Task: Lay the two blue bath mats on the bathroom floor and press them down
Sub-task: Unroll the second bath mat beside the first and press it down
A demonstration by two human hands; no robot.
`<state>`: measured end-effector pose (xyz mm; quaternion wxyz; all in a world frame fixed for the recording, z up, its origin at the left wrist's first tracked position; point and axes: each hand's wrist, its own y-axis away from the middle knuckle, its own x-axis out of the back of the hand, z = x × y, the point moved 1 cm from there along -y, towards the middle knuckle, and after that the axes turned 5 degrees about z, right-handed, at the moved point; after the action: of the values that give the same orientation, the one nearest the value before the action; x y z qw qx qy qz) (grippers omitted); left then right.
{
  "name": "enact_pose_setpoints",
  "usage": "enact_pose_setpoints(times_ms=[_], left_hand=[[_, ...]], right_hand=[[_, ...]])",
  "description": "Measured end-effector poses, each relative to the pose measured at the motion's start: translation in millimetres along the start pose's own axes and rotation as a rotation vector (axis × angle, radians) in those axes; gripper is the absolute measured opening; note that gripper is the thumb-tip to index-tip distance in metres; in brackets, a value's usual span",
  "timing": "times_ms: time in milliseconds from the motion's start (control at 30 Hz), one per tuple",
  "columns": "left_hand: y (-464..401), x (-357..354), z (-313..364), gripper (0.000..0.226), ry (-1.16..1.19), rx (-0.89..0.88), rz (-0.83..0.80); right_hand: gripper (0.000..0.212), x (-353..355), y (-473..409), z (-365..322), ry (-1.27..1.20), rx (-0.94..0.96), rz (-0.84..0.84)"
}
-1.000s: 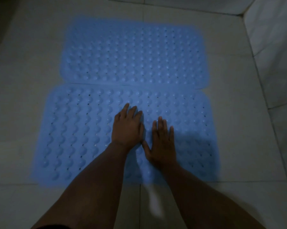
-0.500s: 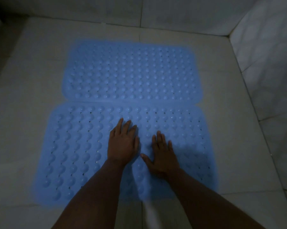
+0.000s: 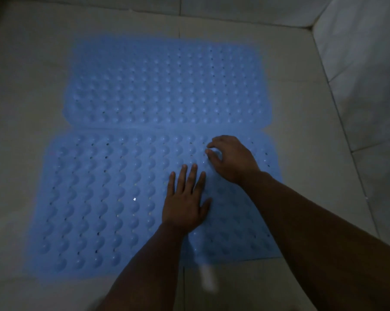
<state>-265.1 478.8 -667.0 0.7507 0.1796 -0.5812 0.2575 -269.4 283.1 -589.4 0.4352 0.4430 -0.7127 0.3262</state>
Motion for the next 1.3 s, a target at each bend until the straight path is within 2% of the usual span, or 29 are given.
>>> enact_pose_setpoints(times_ms=[100,433,500,567,633,700,733,867,900,967,1100,1300], left_hand=[[-2,-3,-1,0.074,-0.041,0.000,0.006],[0,-6,1,0.088,-0.001,0.031,-0.094],[-1,-1,1,0.091,0.040,0.037,-0.154],[-14,12,-4,0.089,0.151,0.047,-0.287],[-26,38,-15,0.076,0.339,0.129,-0.345],[-36,66,-34,0.057,0.481,0.283,-0.198],[-35,77,-46,0.051,0.466,0.332,-0.119],[-9,91,-98,0.043,0.208,0.322,0.078],[0,89,-109,0.043,0.163,0.312,0.104],[16,85,-128,0.046,0.086,0.289,0.121],[36,82,-139,0.051,0.044,0.314,0.112],[36,73,-144,0.052,0.031,0.298,0.130]], right_hand=[[0.027,-18,-2,11,-0.044,0.058,0.071],[0.028,-38,22,15,-0.099,0.015,0.038],[0.034,-27,20,6,-0.082,-0.024,-0.013],[0.036,-11,5,-5,-0.059,-0.087,-0.116],[0.031,5,-8,-21,-0.036,-0.136,-0.207],[0.028,12,-18,-39,-0.047,-0.146,-0.233],[0.027,11,-20,-50,-0.054,-0.141,-0.224],[0.031,-22,1,-94,-0.078,-0.130,-0.233],[0.033,-36,15,-103,-0.071,-0.108,-0.184],[0.041,-70,45,-117,-0.015,-0.014,-0.064],[0.077,-123,89,-141,0.171,0.017,-0.208],[0.085,-133,94,-146,0.217,0.038,-0.112]])
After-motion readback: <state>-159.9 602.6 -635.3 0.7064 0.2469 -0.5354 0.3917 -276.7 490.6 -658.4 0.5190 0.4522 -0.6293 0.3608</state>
